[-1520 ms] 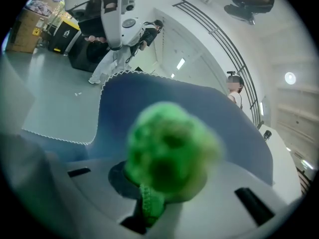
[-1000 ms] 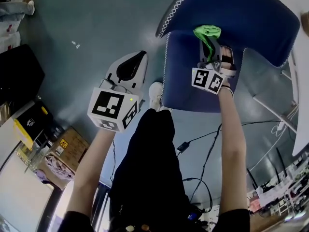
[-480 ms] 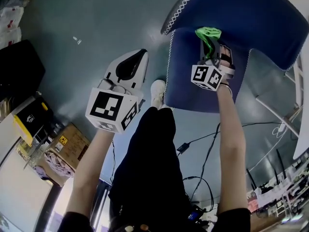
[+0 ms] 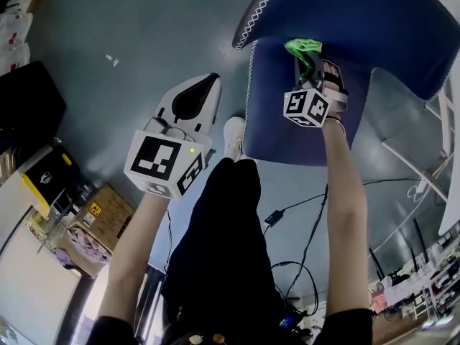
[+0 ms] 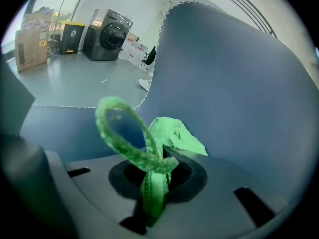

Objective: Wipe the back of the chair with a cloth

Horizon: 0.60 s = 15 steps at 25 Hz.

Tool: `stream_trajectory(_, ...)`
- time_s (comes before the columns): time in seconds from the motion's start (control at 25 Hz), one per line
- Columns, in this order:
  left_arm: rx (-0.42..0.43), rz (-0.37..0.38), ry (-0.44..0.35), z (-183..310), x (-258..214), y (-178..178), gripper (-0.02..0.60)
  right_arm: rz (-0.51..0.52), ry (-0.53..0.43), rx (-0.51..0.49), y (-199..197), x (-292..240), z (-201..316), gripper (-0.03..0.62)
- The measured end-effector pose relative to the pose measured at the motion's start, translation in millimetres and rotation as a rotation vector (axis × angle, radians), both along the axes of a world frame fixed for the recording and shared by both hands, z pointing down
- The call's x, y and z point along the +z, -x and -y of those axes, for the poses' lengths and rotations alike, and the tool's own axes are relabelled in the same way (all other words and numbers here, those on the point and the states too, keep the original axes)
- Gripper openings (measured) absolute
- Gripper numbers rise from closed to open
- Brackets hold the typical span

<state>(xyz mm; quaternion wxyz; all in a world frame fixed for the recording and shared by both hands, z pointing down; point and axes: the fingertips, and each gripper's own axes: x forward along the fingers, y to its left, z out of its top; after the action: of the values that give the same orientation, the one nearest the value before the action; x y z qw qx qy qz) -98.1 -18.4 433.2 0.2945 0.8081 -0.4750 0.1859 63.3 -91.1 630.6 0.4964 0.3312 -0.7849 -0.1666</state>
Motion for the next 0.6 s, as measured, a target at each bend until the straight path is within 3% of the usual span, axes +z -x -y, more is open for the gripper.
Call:
stream_trajectory(0.24,0.02,-0.003,-0.005,2.7,-4.5,-9.9,0.003,-0.008,0.113,0.002,-5.7,15.1,-10.9,0.054)
stream_trajectory(0.44,0.028,-0.008,-0.009,3.8,-11.4,-16.8,0.003,0.024,0.045,0.02,-11.8,-14.2,-17.6,0.054)
stream_trajectory(0.6,0.044,-0.018,-0.029,4.0,-26.3,-33.2,0.003,0.083,-0.072,0.022,-18.7,-70.3,-19.9,0.054)
